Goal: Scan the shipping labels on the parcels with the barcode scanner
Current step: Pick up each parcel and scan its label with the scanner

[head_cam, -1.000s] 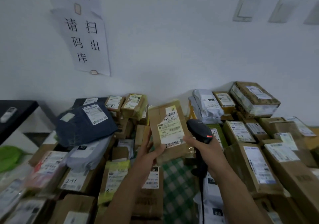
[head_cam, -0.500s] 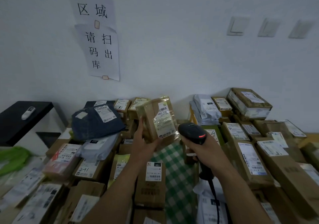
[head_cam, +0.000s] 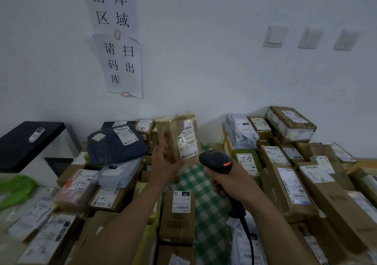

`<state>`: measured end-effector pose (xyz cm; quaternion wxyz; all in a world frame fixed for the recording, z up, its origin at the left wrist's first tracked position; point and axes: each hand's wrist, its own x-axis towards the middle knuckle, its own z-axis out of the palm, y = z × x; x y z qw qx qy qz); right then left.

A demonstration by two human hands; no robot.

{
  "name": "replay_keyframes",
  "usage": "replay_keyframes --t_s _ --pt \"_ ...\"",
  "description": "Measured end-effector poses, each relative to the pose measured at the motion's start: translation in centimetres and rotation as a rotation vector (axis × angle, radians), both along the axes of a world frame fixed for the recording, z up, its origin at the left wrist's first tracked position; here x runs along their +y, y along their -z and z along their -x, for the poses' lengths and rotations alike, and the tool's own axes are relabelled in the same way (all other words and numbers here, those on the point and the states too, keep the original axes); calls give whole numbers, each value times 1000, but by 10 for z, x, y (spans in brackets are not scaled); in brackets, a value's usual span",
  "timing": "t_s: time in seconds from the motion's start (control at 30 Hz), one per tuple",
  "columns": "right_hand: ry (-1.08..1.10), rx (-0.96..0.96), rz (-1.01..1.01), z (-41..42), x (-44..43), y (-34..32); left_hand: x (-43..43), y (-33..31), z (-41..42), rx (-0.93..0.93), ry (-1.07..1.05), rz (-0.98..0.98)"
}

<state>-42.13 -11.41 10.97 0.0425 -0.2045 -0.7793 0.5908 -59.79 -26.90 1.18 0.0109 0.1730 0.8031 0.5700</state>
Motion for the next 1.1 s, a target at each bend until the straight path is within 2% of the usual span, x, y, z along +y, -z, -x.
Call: replay_keyframes --t_s 0.5,0.63,0.73,0.83,1.1 --pt "-67 -16 -44 15 -3 8 -22 23 17 -32 -6 -37" --pt "-73 0 -17 20 -3 10 -31 -3 14 -141 -50 -202" --pt "-57 7 -7 28 -2 14 -50 -17 23 -181 -159 -238" --pt "-63 -3 -10 38 -1 21 -71 -15 40 -241 -206 -209" --pt "-86 -56 35 74 7 48 -66 15 58 -460 -41 -99"
